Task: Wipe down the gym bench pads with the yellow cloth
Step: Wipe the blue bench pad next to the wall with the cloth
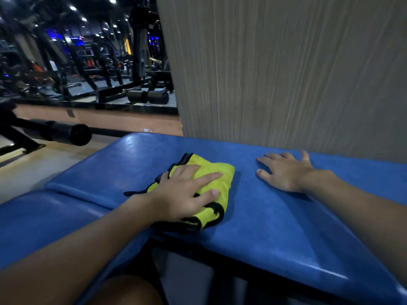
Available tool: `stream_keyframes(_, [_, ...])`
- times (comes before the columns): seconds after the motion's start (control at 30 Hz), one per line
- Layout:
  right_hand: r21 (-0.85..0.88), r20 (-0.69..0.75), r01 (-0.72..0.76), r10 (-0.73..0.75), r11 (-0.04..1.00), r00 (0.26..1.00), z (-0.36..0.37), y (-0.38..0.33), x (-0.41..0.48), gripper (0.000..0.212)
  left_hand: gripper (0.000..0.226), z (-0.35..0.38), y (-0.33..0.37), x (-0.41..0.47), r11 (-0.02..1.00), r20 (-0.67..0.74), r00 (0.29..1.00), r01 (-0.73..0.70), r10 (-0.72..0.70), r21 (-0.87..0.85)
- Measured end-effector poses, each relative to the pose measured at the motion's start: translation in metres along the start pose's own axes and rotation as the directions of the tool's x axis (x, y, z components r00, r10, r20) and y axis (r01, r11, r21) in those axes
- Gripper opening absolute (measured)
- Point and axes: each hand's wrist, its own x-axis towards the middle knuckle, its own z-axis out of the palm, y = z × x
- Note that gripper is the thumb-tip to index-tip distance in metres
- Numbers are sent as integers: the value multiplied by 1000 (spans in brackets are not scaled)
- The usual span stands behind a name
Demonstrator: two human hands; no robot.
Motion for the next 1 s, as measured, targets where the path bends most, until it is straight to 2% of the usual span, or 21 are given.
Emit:
stream_keyframes(0.1, [125,-119,63,-48,990,992,-8,-18,5,52,73,2,-2,-19,1000,-16,1000,-13,14,23])
stream_keyframes(0.17, [188,-124,86,-63,978,990,-8,-26,11,56,73,1,-3,-21,1000,5,1000,-12,12,25])
stream_keyframes(0.33, [176,-15,47,-45,983,999,14,-21,23,59,72,1,-8,3,1000,28,1000,-3,2,12])
stream_keyframes(0.7, [144,-56,72,-65,987,996,23,-20,28,61,77,-2,-27,132,999,-6,1000,26,-27,-30])
stream_keyframes(0.87, [151,-64,75,-66,986,996,24,-19,29,61,63,-8,-18,177,994,-9,994,109,-109,0])
stream_keyframes(1.0, [172,-73,79,-67,982,995,25,-18,28,61,54,-7,-17,177,993,-20,993,118,-118,-4])
